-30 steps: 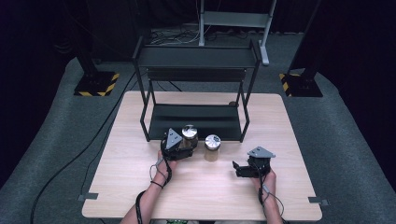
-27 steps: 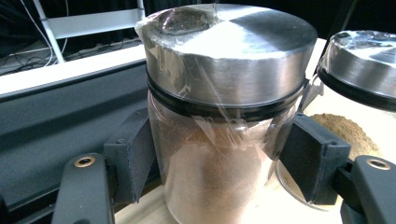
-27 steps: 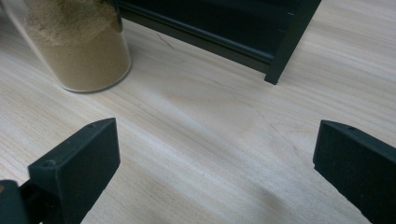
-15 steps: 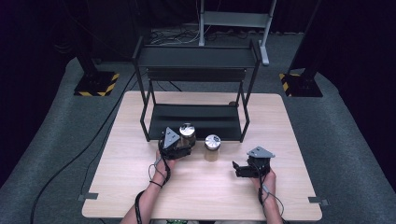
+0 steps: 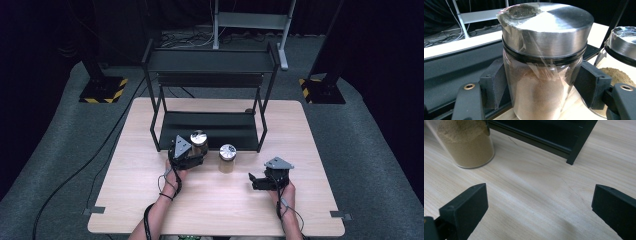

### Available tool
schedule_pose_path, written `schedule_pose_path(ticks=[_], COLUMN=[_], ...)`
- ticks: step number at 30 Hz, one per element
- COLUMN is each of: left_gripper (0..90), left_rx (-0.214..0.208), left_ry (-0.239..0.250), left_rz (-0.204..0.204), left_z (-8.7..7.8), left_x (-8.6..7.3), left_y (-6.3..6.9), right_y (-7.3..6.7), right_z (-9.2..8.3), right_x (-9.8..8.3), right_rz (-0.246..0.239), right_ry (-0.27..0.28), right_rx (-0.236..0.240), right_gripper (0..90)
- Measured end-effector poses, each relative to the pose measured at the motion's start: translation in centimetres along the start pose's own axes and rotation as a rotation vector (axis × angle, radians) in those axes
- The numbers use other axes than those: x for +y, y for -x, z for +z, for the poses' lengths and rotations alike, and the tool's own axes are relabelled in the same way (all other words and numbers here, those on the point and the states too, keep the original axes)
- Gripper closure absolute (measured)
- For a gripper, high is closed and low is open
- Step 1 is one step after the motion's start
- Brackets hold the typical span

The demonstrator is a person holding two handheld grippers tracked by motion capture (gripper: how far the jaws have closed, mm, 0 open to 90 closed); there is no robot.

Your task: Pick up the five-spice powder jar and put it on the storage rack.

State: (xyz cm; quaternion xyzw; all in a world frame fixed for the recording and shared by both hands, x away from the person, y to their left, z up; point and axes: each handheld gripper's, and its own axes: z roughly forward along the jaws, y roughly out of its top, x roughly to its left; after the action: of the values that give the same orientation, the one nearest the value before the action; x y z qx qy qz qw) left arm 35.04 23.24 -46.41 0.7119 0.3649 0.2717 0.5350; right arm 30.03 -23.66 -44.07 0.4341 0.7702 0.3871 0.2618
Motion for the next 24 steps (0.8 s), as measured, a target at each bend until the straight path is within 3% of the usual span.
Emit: schedule_pose_path(ticks=[17,24], left_gripper=[30.7,30.7], left_rx=[0.032,0.037], left_ry=[-0.002,-0.002], left_rz=[-0.024,-0.011], left_z=[-0.3,-0.2], left_x=[0.5,1.2], left_y=[-0.3,-0.3], right_y=[-0.1,-0.1], right_z=[0.1,0.1], right_x=[0.1,0.1], right_rz=[-0.008,-0.007], right_ry=[-0.007,-0.007], right_rx=[-0.004,-0.004], right_gripper=[0.0,0.0])
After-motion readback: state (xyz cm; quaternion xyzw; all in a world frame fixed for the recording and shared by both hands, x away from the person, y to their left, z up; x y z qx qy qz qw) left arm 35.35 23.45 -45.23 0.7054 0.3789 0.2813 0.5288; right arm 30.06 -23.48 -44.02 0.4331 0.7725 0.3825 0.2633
